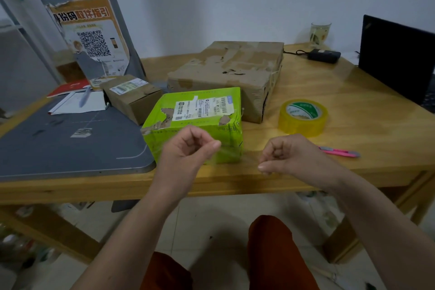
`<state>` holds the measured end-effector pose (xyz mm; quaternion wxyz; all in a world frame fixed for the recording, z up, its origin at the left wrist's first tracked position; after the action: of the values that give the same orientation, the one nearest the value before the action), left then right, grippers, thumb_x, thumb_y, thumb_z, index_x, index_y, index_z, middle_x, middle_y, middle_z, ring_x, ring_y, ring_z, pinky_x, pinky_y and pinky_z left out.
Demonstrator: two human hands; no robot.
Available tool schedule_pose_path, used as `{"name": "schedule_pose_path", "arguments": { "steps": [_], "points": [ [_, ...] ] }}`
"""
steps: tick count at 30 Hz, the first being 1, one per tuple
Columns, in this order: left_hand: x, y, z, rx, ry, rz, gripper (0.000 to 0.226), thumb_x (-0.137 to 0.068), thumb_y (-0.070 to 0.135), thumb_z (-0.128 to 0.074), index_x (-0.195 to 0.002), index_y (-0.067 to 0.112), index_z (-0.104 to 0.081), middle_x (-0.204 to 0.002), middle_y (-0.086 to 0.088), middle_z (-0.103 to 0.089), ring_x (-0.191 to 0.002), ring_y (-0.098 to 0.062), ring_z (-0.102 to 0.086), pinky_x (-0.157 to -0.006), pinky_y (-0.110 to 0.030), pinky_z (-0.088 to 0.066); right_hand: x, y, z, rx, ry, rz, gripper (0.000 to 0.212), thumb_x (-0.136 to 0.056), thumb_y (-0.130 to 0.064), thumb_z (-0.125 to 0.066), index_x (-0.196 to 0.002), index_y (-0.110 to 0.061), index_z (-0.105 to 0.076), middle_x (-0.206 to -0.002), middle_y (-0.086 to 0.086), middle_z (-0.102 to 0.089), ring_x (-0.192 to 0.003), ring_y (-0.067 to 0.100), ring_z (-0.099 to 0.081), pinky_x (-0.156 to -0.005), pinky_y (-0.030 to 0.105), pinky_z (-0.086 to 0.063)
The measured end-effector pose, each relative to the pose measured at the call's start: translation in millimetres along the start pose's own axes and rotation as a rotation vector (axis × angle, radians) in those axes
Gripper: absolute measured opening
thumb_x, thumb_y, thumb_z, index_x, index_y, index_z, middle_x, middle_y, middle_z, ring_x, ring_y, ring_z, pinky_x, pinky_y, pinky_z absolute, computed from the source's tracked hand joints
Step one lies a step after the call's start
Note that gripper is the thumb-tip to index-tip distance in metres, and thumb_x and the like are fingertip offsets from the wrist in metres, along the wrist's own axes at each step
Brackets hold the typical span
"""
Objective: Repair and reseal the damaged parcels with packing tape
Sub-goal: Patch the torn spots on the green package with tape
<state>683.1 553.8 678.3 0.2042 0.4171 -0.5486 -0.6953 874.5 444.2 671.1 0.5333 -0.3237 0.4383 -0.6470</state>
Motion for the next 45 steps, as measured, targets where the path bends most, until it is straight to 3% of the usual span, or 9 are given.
{"name": "schedule_pose_path", "arguments": {
  "steps": [6, 10, 15, 20, 24, 29, 33, 38, 45],
  "points": [
    [13, 14, 13, -0.015, 0.22, -0.078, 0.013, -0.084, 0.001, -0.066, -0.079, 0.012, -0.061, -0.067, 0.006, -0.061, -0.067, -0.014, -0.056, -0.063, -0.018, -0.049, 0, -23, -7, -0.047, 0.059, 0.05, 0.004, -0.077, -0.008, -0.075, -0.079, -0.012, -0.076, -0.102, -0.004, -0.067, -0.094, -0.001, -0.061, -0.073, 0.008, -0.046],
    [18, 22, 30, -0.06, 0.352, -0.094, 0.018, -0.087, 0.002, -0.065, -0.079, 0.018, -0.063, -0.07, 0.011, -0.063, -0.067, -0.001, -0.055, -0.061, -0.013, -0.046, -7, -39, -20, -0.259, -0.008, 0.054, 0.013, -0.084, -0.003, -0.064, -0.089, -0.009, -0.074, -0.073, 0.004, -0.071, -0.068, 0.007, -0.063, -0.064, 0.016, -0.05],
    [10, 21, 48, -0.139, 0.525, -0.097, 0.016, -0.092, 0.009, -0.063, -0.078, 0.016, -0.06, -0.067, 0.007, -0.062, -0.064, -0.007, -0.054, -0.057, -0.015, -0.045, -35, -58, -42, -0.374, 0.156, 0.087, 0.014, -0.088, -0.001, -0.06, -0.084, -0.006, -0.072, -0.054, 0.001, -0.059, -0.05, 0.005, -0.05, -0.05, 0.015, -0.041],
    [-1, 12, 64, -0.156, 0.643, -0.09, 0.019, -0.093, 0.011, -0.063, -0.076, 0.017, -0.059, -0.062, 0.005, -0.062, -0.063, -0.015, -0.06, -0.062, -0.026, -0.05, -72, -74, -61, -0.156, 0.348, 0.167, 0.02, -0.09, -0.012, -0.063, -0.07, -0.014, -0.063, -0.06, 0.002, -0.056, -0.056, 0.015, -0.045, -0.057, 0.034, -0.039],
    [-3, -1, 71, -0.116, 0.734, -0.014, 0.017, -0.092, 0.013, -0.065, -0.076, 0.016, -0.061, -0.064, 0.009, -0.063, -0.063, -0.006, -0.057, -0.062, -0.02, -0.048, -104, -92, -69, 0.12, 0.367, 0.224, 0.023, -0.092, -0.021, -0.06, -0.07, -0.025, -0.057, -0.096, 0.0, -0.052, -0.095, 0.015, -0.052, -0.083, 0.036, -0.045],
    [-6, -13, 69, 0.157, 0.795, 0.145, 0.013, -0.09, 0.012, -0.066, -0.078, 0.01, -0.062, -0.065, 0.0, -0.065, -0.06, -0.007, -0.059, -0.059, -0.017, -0.049, -147, -104, -81, 0.137, 0.294, 0.226, 0.026, -0.093, -0.021, -0.059, -0.067, -0.021, -0.055, -0.058, -0.006, -0.048, -0.059, 0.015, -0.048, -0.066, 0.039, -0.048],
    [-8, -19, 61, 0.389, 0.788, 0.236, 0.008, -0.088, 0.006, -0.067, -0.082, 0.003, -0.062, -0.066, -0.008, -0.061, -0.061, -0.011, -0.064, -0.071, -0.025, -0.058, -174, -107, -86, 0.308, 0.281, 0.312, 0.022, -0.092, -0.024, -0.062, -0.074, -0.012, -0.063, -0.056, -0.004, -0.043, -0.053, 0.011, -0.038, -0.056, 0.029, -0.035],
    [-11, -30, 56, 0.423, 0.821, 0.294, 0.012, -0.089, 0.004, -0.065, -0.079, 0.003, -0.058, -0.071, -0.013, -0.057, -0.061, -0.014, -0.065, -0.064, -0.018, -0.054, -199, -103, -90, 0.508, 0.206, 0.322, 0.023, -0.094, -0.026, -0.059, -0.081, -0.008, -0.064, -0.066, 0.002, -0.051, -0.065, 0.019, -0.045, -0.062, 0.035, -0.037],
    [-7, -35, 51, 0.448, 0.776, 0.331, 0.008, -0.09, 0.005, -0.064, -0.088, 0.005, -0.056, -0.069, -0.003, -0.054, -0.062, -0.015, -0.056, -0.07, -0.025, -0.055, -201, -99, -92, 0.432, 0.07, 0.324, 0.022, -0.094, -0.026, -0.06, -0.078, -0.01, -0.064, -0.061, -0.006, -0.047, -0.055, 0.007, -0.039, -0.058, 0.029, -0.032]
  ]
}}
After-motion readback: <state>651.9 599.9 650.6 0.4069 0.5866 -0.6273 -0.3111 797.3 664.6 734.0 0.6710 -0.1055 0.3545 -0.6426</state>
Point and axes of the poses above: each hand's wrist, its own x-axis away from the middle knuckle, its own z-axis out of the back of the hand, y = z × x, the point moved 1 cm from there along -x, towards the middle knuckle
